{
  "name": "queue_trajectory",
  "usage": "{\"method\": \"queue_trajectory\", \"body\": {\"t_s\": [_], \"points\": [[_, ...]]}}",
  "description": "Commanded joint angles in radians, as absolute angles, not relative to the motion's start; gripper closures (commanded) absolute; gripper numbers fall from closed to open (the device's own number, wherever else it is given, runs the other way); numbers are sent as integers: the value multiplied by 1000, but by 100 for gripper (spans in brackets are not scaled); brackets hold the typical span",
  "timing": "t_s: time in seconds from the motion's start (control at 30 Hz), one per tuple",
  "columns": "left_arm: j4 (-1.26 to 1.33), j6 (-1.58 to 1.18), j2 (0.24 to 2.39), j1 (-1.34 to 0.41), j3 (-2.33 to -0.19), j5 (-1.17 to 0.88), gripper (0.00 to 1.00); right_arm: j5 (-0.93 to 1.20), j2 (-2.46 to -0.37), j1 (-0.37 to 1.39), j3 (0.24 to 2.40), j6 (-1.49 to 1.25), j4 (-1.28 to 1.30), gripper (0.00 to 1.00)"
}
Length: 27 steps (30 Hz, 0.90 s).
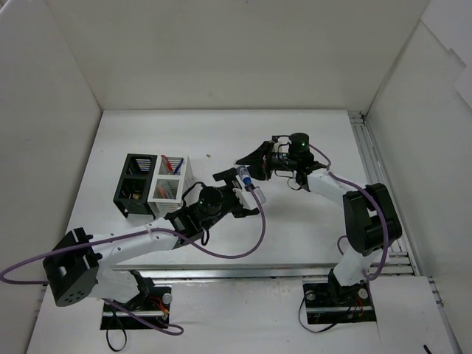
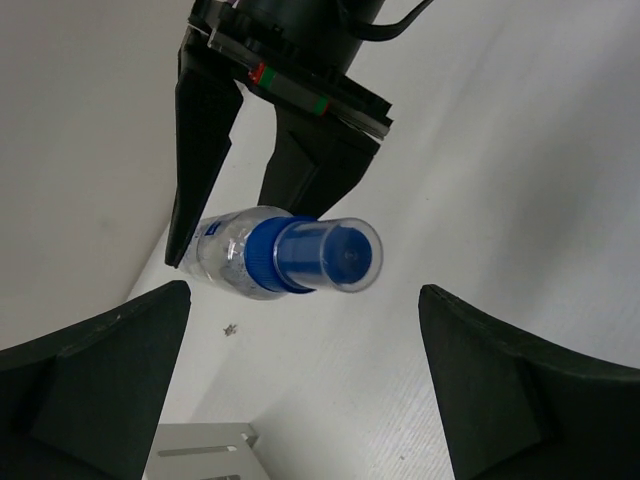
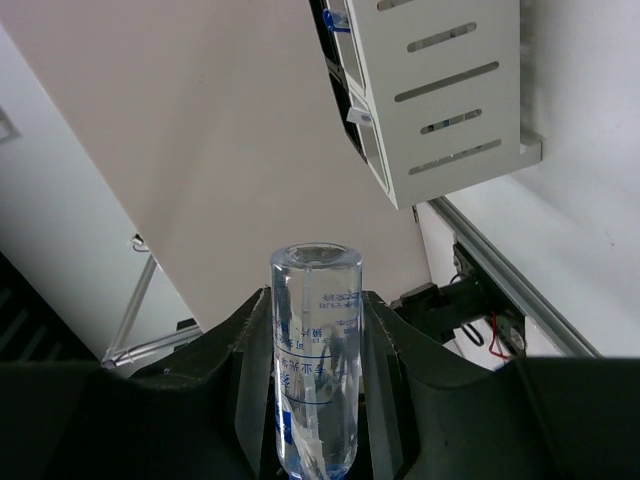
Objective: Sort the stationery into containers
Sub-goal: Pick up the stationery from the center of the board, then place the stationery in the storage box.
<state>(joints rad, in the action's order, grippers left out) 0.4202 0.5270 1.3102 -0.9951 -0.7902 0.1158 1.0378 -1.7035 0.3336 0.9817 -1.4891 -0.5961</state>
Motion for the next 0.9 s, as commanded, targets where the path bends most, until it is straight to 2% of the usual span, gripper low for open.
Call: {"method": "queue_trajectory", "body": {"t_s": [0.0,0.23,0.33,0.43,0.47,0.53,0.57,0.87], "points": [[456,572,1316,-986,-873,153,7,1098,-1651,342,1006,-1509,-693,93],[474,586,1302,-986,-882,95,9,1106,-1667,344,1008,-1508,-695,93],[497,597,1302,-986,-882,89,15,1111,-1678,345,1014,-1508,-696,93],[497,609,1321,-986,-894,80,34,1117,-1680,347,1014,-1508,-696,92],[492,609,1325,-986,-900,80,48,1117,-1680,347,1015,-1508,-696,92],[491,614,1345,-986,-913,89,60,1118,-1675,350,1014,-1506,-696,92],[491,614,1348,-986,-917,103,70,1121,-1672,350,1014,-1508,-696,92],[500,615,1347,-986,-922,109,93,1127,-1667,353,1006,-1503,-696,87]]}}
